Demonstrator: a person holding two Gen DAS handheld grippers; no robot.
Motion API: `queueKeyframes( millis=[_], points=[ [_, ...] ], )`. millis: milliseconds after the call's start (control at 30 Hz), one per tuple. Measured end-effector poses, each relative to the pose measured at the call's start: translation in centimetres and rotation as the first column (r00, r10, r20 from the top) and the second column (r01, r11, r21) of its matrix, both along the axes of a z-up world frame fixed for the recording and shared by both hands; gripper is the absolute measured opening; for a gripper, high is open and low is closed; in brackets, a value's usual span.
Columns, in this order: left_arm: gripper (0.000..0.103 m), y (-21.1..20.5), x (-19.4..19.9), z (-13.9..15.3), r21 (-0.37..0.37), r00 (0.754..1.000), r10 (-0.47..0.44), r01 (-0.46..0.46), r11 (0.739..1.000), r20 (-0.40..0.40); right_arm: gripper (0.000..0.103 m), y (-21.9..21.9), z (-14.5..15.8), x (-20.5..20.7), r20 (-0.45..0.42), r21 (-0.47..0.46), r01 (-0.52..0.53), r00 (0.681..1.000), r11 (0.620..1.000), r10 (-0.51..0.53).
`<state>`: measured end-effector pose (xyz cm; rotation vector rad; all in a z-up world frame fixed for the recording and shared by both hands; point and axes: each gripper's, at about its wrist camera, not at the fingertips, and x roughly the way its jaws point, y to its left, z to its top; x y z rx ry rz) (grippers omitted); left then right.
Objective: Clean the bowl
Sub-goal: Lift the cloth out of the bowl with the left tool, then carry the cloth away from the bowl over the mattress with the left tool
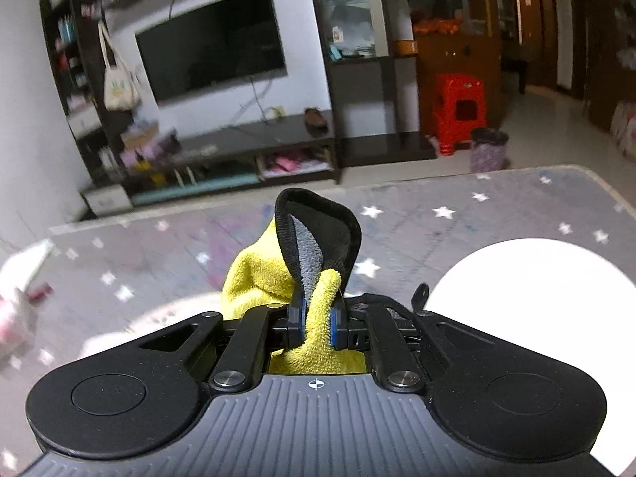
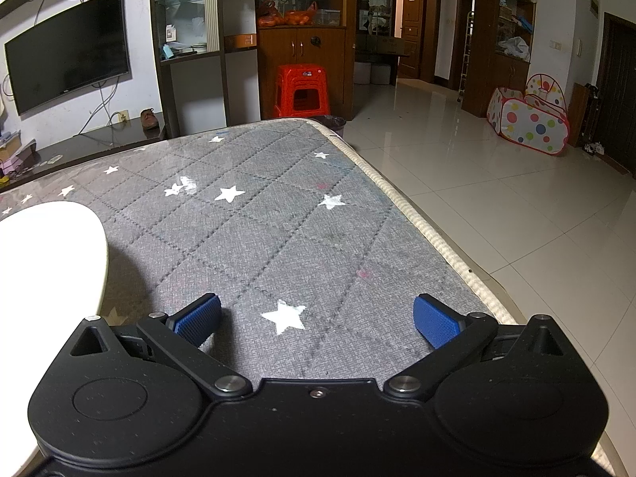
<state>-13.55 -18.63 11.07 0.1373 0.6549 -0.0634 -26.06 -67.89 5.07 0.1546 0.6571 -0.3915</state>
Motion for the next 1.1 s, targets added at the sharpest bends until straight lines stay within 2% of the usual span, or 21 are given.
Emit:
queueKeyframes(
  millis=[133,300,533,767,900,1100],
  points=[
    [0.011,0.6,0.2,-1.3,-0.091,0.999,-0.006,0.003,0.996,-0.038,0.103,0.0,0.0,0.1,0.000,0.000,0.000,1.000,1.000,0.000],
    [0.014,1.2,0.5,-2.8,-0.132,0.998,-0.014,0.006,0.991,-0.057,0.103,0.0,0.0,0.1,0.000,0.000,0.000,1.000,1.000,0.000],
    [0.020,1.2,0.9,-4.3,-0.110,0.999,-0.023,0.018,0.994,-0.049,0.103,-0.1,0.0,0.1,0.000,0.000,0.000,1.000,1.000,0.000],
    [0.022,0.8,0.7,-5.5,-0.077,1.000,-0.031,0.031,0.997,0.001,0.103,-0.1,0.0,0.1,0.000,0.000,0.000,1.000,1.000,0.000],
    [0.022,0.9,0.7,-5.8,-0.084,0.999,-0.034,0.035,0.996,0.017,0.103,0.0,0.0,0.2,-0.002,-0.005,0.004,1.000,1.000,-0.004],
    [0.025,1.8,0.8,-6.2,-0.145,0.999,-0.038,0.042,0.989,0.030,0.103,0.0,0.0,0.2,-0.002,-0.006,0.004,1.000,1.000,-0.004]
  ],
)
